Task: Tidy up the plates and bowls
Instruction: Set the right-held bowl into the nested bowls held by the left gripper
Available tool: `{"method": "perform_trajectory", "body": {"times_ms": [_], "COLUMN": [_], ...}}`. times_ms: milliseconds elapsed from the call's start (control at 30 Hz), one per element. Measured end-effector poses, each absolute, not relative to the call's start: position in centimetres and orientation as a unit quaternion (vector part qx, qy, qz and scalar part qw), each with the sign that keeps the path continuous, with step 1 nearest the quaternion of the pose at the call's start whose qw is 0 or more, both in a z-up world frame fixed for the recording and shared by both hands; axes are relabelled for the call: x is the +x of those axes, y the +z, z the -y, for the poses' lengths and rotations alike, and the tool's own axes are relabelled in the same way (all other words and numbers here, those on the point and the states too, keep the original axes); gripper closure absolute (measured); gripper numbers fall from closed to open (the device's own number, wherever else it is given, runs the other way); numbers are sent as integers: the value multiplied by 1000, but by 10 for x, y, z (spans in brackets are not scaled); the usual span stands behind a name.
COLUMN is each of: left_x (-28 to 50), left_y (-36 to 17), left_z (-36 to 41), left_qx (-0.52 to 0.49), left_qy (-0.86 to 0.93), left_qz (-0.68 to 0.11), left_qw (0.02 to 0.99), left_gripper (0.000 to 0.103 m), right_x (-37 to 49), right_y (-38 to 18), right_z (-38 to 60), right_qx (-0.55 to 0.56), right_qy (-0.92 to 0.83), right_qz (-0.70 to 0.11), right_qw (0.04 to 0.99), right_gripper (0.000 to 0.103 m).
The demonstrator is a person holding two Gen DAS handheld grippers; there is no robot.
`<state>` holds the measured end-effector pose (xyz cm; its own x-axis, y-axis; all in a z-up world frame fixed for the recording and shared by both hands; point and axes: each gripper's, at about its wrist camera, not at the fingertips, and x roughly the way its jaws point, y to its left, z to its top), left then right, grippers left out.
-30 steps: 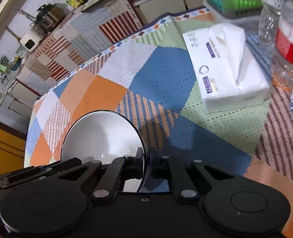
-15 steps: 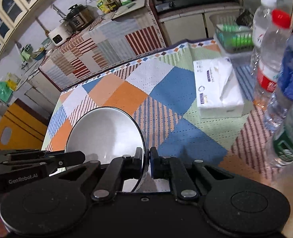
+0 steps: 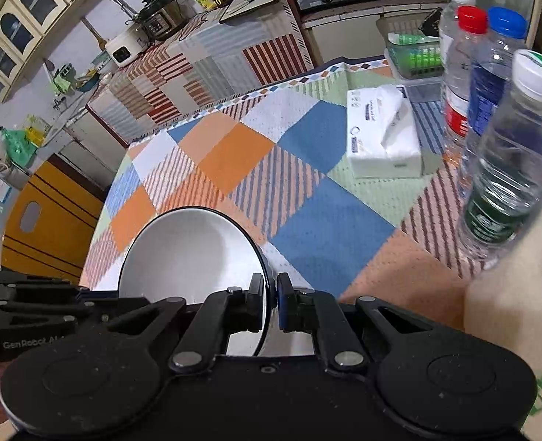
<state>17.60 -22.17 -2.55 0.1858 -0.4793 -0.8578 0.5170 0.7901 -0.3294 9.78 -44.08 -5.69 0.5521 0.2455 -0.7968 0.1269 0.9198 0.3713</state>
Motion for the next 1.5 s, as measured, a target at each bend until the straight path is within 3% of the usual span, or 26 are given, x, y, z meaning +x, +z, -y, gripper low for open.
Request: {"method": "perform_trajectory", "body": {"times_ms": [467,1067,1300,1500], "left_x": [161,169,169,170], "left_y": [-58,-92,-91,-67], "left_z": [263,280,269,255], "left_qx": [67,95,50,58], "left_qy": [-314,-294,-299,-299], "left_qz": [-587,-623,-616,-581], "left_qw": [743,719,727,755], "left_gripper": [91,90,77,69], "right_x": [65,70,66,43], "right_y": [-88,-119,-128,-107], "right_z": [442,404,393,390], "right_qx": [125,-70,-121,-122], "right_qy": [4,10,7,39], "right_qz": [-465,-439,-424,-395], "right_qw": [876,896,897,910], "right_gripper": [92,88,80,62]}}
